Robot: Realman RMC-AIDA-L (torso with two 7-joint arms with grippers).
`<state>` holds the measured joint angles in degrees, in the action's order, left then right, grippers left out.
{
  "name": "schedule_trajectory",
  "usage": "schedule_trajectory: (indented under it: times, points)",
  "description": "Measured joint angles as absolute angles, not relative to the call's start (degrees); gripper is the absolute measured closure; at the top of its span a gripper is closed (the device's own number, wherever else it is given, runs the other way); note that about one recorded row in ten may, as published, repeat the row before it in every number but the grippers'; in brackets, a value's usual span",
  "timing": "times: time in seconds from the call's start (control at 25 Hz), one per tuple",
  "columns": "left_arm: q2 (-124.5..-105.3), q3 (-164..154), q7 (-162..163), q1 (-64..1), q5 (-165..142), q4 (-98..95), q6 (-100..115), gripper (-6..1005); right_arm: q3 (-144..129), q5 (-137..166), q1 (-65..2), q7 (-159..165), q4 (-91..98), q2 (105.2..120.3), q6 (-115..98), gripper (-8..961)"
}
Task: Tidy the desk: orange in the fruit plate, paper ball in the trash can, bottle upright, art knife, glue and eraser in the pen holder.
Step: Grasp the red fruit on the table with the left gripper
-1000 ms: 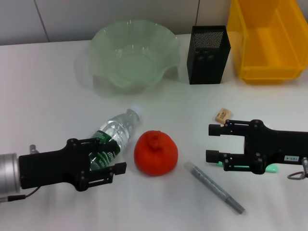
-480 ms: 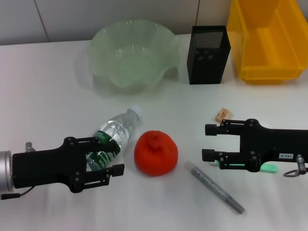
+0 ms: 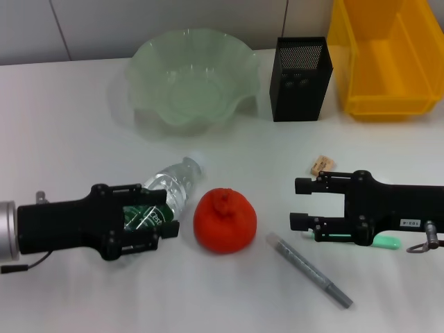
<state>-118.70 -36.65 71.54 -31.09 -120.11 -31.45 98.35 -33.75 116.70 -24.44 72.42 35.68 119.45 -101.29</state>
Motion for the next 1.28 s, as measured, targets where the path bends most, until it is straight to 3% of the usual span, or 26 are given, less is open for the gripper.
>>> schedule_trajectory:
  times: [0.64, 0.92, 1.28]
  points:
    - [-119.09, -51.33, 77.02, -35.35, -112.36, -35.48, 91.79, 383, -24.84, 116.44, -22.88, 74.33, 38.38, 118.62, -100.52, 248]
    - [-119.09, -75.21, 84.66, -31.75, -104.07, -48.04, 79.43, 382, -20.86, 116.73, -22.66, 75.01, 39.62, 117.54, -98.59, 248]
    - [-118.91, -85.41, 88.14, -30.10, -104.86, -54.59, 69.91, 381, -20.92, 116.87, -22.47, 75.42, 39.71, 117.33, -97.97, 249]
